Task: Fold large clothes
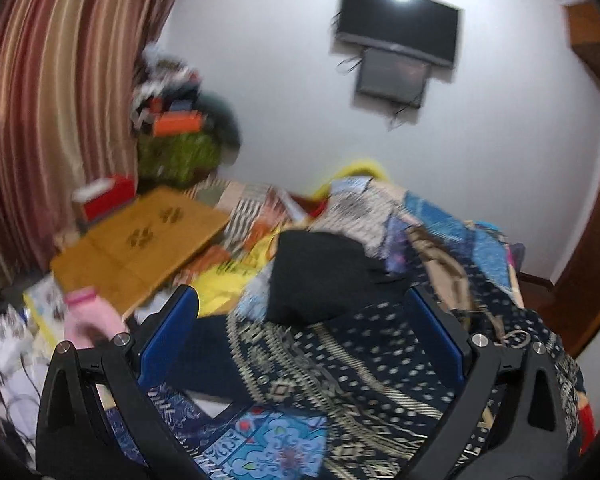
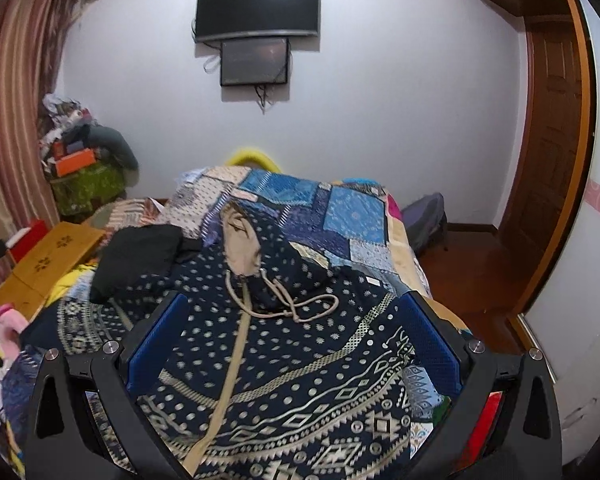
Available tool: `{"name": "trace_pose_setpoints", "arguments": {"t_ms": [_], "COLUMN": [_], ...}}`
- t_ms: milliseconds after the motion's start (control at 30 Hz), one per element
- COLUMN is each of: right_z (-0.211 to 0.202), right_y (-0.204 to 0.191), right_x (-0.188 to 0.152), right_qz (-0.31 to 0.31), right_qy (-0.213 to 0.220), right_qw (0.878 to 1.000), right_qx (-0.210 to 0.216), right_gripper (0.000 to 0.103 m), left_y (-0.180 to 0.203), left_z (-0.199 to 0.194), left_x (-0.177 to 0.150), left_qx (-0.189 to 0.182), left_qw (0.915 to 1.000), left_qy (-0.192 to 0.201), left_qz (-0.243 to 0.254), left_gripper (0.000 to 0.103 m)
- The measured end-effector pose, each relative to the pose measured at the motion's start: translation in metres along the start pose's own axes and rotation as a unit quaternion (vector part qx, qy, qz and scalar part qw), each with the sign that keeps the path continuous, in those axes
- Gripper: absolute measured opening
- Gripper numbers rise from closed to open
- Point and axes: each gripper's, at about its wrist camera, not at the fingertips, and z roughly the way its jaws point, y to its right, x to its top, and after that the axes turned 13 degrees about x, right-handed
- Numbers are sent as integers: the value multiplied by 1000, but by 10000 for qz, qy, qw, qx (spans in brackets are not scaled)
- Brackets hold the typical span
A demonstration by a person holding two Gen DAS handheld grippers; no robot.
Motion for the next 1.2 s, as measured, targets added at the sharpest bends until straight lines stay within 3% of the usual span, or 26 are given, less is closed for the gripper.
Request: {"name": "trace_pose_setpoints", "arguments": {"t_ms": [200,300,400,500,600,667,800,833,900,1000,1133,1200], "right_z": [40,60,75,87,97,102,105,105,103,99,87,82], "right_y": [6,5,2,1,1,1,0,0,1,4,6,7], "right_x": [-4,-10,-20,-23,-24,-25,-26,-26,-25,-24,-22,-21], "right_qz": [104,172,192,174,221,288,366,367,373,463,557,534], "right_qy": [-488,-819,-1126,-1283,-1415,-1477,-1520,-1519,-1500,-1474,-1387,-1336], "right_qw": [9987,9965,9934,9916,9896,9885,9875,9875,9878,9878,9884,9892], "right_qx": [-138,-52,57,67,101,150,217,212,190,188,277,271], "right_gripper": [103,103,103,103,103,103,103,103,103,103,103,103], "left_y": [-46,-76,-92,-106,-115,-112,-104,-102,-100,-86,-56,-44], "left_z": [80,116,135,148,158,163,174,178,186,189,173,163], "left_x": [-26,-50,-71,-91,-109,-115,-121,-121,-119,-111,-98,-86], "left_qx": [463,507,574,391,88,-18,-281,-326,-189,318,854,947], "left_qw": [9911,9781,9661,9539,9385,9352,9310,9290,9306,9450,9656,9727], "left_qy": [-1206,-1865,-2296,-2653,-2984,-3084,-3173,-3203,-3198,-2998,-2403,-2094], "left_qz": [-331,-777,-1037,-1345,-1736,-1741,-1784,-1825,-1771,-1267,-506,-312], "left_gripper": [103,103,94,91,79,66,59,52,47,32,9,7]}}
